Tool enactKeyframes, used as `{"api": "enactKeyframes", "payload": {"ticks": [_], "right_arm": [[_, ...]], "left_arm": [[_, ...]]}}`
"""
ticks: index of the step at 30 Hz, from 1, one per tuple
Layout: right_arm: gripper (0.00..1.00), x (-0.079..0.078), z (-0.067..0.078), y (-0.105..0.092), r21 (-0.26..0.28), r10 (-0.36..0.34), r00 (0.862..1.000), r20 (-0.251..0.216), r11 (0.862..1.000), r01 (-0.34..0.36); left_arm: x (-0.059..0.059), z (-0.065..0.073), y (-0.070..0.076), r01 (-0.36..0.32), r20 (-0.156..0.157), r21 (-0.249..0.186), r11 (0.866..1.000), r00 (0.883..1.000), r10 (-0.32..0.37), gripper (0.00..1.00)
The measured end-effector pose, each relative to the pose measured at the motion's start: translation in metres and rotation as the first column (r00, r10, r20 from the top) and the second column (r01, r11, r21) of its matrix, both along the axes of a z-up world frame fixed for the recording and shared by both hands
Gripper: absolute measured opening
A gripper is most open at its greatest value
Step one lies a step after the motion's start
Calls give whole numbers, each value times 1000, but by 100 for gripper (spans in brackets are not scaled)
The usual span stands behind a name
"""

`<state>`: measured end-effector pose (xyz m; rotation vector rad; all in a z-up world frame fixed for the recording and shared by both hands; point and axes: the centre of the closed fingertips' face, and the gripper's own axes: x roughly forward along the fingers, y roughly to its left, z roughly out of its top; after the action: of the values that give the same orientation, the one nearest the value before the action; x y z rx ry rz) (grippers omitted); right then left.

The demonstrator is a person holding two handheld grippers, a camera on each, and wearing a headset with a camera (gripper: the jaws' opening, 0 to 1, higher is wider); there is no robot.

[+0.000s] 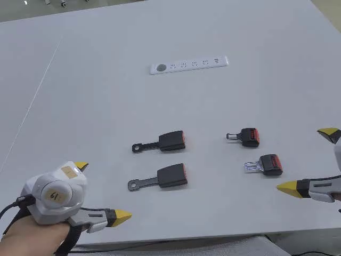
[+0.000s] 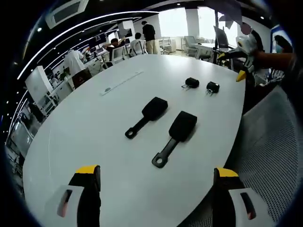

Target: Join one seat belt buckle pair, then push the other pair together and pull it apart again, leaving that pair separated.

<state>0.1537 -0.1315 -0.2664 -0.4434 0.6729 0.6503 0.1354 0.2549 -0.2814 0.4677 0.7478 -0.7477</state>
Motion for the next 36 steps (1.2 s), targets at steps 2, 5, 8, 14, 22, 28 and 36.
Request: {"api": "enactKeyframes", "payload": {"ticks": [2, 5, 8, 14, 22, 28, 36], "right_arm": [[100, 1, 1, 0, 2, -1, 1000, 1, 1000, 1], [100, 2, 2, 1, 3, -3, 1000, 5, 1000, 3], [100, 2, 2, 2, 7, -6, 1000, 6, 1000, 6], [100, 3, 3, 4, 9, -7, 1000, 9, 1000, 7], [100, 2, 3, 3, 15, -13, 1000, 10, 1000, 12], [99, 0, 3, 4, 19, -11, 1000, 7, 1000, 11], [99, -1, 2, 4, 15, -5, 1000, 5, 1000, 4]], "left_arm": [[1, 1, -1, -2, 4, -7, 1000, 1000, 2, 100], [1, 2, 0, -3, 8, -8, 1000, 1000, 3, 100], [3, 2, 1, -5, 10, -10, 1000, 1000, 5, 100], [3, 4, 0, -9, 15, -11, 1000, 1000, 9, 100], [1, 4, -3, -7, 14, -11, 1000, 1000, 7, 100], [1, 3, 0, -8, 18, -5, 1000, 1000, 8, 100], [3, 7, -3, -7, 29, -3, 1000, 1000, 7, 100]]}}
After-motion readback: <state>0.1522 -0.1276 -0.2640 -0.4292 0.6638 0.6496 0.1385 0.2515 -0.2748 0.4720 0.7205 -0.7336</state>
